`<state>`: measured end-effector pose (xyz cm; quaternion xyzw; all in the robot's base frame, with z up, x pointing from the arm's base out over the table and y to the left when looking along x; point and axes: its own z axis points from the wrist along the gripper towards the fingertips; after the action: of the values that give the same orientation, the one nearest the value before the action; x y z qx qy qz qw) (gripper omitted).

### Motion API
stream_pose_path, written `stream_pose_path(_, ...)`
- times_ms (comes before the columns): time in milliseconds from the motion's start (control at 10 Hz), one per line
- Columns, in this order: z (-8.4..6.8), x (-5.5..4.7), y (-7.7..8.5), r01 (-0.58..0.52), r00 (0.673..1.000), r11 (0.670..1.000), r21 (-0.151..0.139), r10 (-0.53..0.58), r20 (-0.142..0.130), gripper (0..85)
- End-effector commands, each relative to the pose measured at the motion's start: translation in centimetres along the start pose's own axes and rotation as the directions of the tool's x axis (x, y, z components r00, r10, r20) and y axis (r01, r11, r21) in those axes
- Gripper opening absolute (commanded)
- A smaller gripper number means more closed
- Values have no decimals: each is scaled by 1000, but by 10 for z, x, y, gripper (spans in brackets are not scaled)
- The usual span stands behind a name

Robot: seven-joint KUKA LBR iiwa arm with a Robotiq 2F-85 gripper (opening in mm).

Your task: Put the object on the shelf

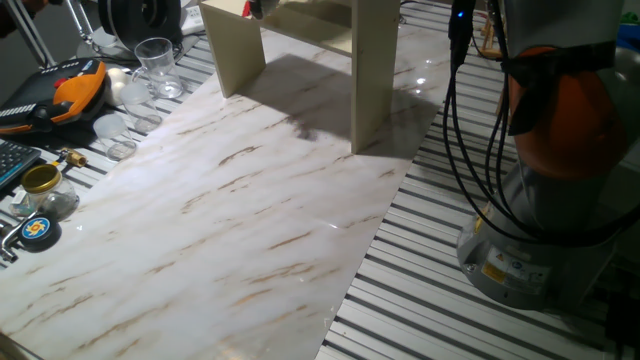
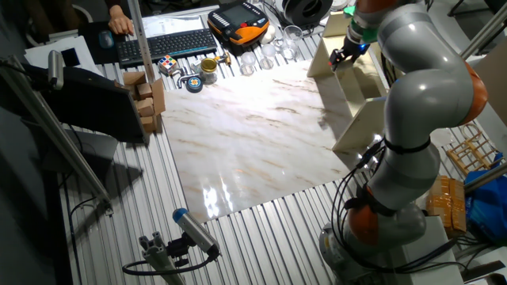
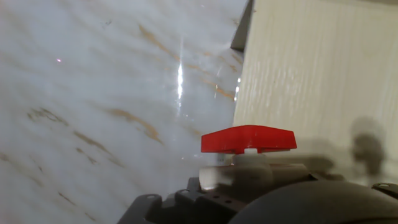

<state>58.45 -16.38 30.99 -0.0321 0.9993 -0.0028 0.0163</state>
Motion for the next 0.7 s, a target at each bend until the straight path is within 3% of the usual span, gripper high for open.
stream_pose_path(0, 0, 1, -6, -2, 1000, 1000, -3, 2, 0, 0)
stream_pose_path(300, -6, -1, -21, 2, 1000, 1000, -10, -2, -7, 0)
stream_pose_path(600, -1, -3, -22, 4, 1000, 1000, -8, -4, -9, 0)
